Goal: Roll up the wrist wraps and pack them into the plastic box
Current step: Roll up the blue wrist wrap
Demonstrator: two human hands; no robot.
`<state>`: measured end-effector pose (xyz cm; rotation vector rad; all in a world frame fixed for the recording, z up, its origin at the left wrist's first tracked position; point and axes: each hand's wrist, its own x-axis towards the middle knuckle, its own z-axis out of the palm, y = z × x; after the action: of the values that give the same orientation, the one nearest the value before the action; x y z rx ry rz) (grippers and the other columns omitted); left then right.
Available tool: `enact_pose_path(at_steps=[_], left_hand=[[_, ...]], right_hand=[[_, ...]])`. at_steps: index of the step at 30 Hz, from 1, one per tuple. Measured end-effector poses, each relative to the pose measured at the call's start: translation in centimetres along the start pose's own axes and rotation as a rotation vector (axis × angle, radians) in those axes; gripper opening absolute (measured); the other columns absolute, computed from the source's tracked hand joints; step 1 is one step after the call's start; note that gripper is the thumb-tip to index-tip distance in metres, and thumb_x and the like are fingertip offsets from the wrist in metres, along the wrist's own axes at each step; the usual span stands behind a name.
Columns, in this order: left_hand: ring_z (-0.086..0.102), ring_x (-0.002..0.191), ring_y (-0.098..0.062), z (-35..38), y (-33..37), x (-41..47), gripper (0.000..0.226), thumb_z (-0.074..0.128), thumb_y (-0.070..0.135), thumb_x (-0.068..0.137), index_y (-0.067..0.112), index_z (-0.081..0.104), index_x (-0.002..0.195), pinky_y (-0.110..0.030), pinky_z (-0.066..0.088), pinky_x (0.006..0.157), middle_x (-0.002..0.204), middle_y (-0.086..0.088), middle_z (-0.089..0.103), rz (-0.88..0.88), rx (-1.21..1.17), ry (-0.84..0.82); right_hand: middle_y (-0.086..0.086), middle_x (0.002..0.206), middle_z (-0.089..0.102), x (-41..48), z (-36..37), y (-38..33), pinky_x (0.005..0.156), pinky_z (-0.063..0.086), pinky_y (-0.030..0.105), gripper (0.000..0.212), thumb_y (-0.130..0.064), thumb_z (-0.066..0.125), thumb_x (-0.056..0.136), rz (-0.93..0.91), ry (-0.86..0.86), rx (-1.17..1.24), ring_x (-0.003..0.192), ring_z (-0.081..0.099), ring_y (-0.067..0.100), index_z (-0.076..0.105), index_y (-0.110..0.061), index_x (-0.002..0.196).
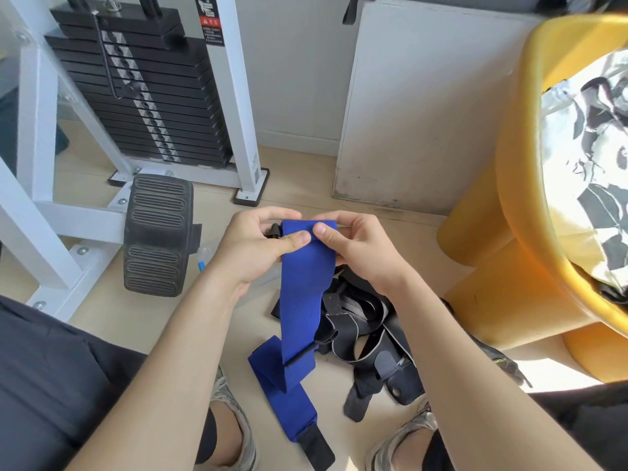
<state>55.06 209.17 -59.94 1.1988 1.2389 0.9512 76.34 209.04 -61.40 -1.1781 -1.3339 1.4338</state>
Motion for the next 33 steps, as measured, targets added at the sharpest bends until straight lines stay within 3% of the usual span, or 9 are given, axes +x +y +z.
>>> enact_pose_path(at_steps=[6, 10, 13, 17, 20, 23, 27, 30, 33], left_hand=[[0.077, 0.073, -0.015, -0.5, 0.6, -0.1, 0.025, 0.065, 0.04, 0.109, 0.022, 0.083, 0.108, -0.035, 0.065, 0.066, 0.086, 0.0, 0.08, 0.006, 0.029, -0.14], [0.081, 0.095, -0.023, -0.3, 0.4, -0.1, 0.016, 0.07, 0.025, 0.107, 0.033, 0.084, 0.113, -0.043, 0.069, 0.075, 0.099, -0.003, 0.084, 0.147, 0.094, -0.096], [0.08, 0.105, -0.019, -0.4, 0.4, -0.1, 0.02, 0.074, 0.021, 0.105, 0.03, 0.083, 0.12, -0.038, 0.068, 0.083, 0.107, 0.003, 0.084, 0.226, 0.131, -0.09], [0.08, 0.088, -0.02, -0.8, 0.8, 0.1, 0.009, 0.074, 0.031, 0.104, 0.025, 0.077, 0.111, -0.036, 0.066, 0.074, 0.097, -0.006, 0.083, 0.104, 0.137, -0.12], [0.073, 0.07, -0.011, -1.1, 0.9, 0.2, 0.027, 0.066, 0.044, 0.108, 0.018, 0.073, 0.103, -0.026, 0.059, 0.063, 0.084, 0.0, 0.08, 0.021, 0.181, -0.168], [0.077, 0.078, -0.016, -1.3, 0.6, 0.2, 0.014, 0.072, 0.032, 0.106, 0.02, 0.079, 0.108, -0.033, 0.061, 0.069, 0.092, -0.007, 0.082, 0.071, 0.22, -0.202], [0.079, 0.095, -0.032, -1.6, 0.4, 0.3, 0.011, 0.081, 0.027, 0.098, 0.028, 0.076, 0.107, -0.052, 0.066, 0.084, 0.099, -0.006, 0.083, 0.166, 0.218, -0.17], [0.077, 0.093, -0.017, -1.4, 0.3, 0.3, 0.018, 0.083, 0.02, 0.095, 0.029, 0.07, 0.105, -0.044, 0.063, 0.088, 0.102, 0.002, 0.083, 0.221, 0.252, -0.188], [0.076, 0.098, -0.015, -1.2, 0.1, 0.4, 0.024, 0.084, 0.013, 0.094, 0.025, 0.07, 0.108, -0.039, 0.061, 0.093, 0.107, 0.005, 0.083, 0.235, 0.283, -0.166]], right_hand=[[0.0, 0.105, 0.084, 0.5, 0.3, -0.2, 0.083, 0.065, 0.039, 0.019, -0.015, 0.085, 0.093, -0.121, 0.148, -0.09, 0.094, 0.082, 0.023, 0.081, -0.027, 0.107], [0.003, 0.105, 0.082, 0.2, 0.4, -0.7, 0.081, 0.066, 0.042, 0.015, -0.03, 0.08, 0.094, -0.02, 0.102, 0.043, 0.091, 0.079, 0.024, 0.079, -0.019, 0.103], [0.018, 0.112, 0.081, -0.1, 0.3, -1.0, 0.086, 0.066, 0.052, 0.043, -0.05, 0.067, 0.104, 0.07, 0.031, 0.016, 0.104, 0.08, 0.036, 0.078, -0.011, 0.115], [0.017, 0.108, 0.082, -0.2, 0.2, -1.0, 0.089, 0.063, 0.048, 0.025, -0.03, 0.074, 0.104, -0.002, 0.042, -0.003, 0.101, 0.08, 0.029, 0.078, -0.009, 0.116], [0.013, 0.105, 0.083, -0.1, 0.3, -0.8, 0.082, 0.064, 0.039, 0.023, -0.015, 0.082, 0.097, -0.032, 0.054, 0.017, 0.095, 0.08, 0.025, 0.076, -0.011, 0.119], [0.01, 0.106, 0.083, -0.2, 0.5, -0.5, 0.079, 0.062, 0.033, 0.025, -0.007, 0.082, 0.096, -0.026, 0.031, 0.022, 0.093, 0.08, 0.023, 0.075, -0.011, 0.119], [0.013, 0.113, 0.082, -0.5, 0.9, -0.6, 0.084, 0.064, 0.04, 0.03, -0.036, 0.08, 0.097, 0.063, 0.009, 0.133, 0.103, 0.08, 0.029, 0.077, -0.016, 0.119], [0.013, 0.11, 0.083, -0.2, 1.3, -1.0, 0.093, 0.066, 0.047, 0.053, -0.065, 0.06, 0.103, 0.084, 0.012, 0.004, 0.106, 0.08, 0.029, 0.084, -0.018, 0.113], [0.019, 0.105, 0.081, 0.2, 1.3, -1.4, 0.094, 0.062, 0.056, 0.046, -0.055, 0.063, 0.106, 0.063, 0.041, -0.079, 0.093, 0.078, 0.025, 0.084, -0.014, 0.106]])
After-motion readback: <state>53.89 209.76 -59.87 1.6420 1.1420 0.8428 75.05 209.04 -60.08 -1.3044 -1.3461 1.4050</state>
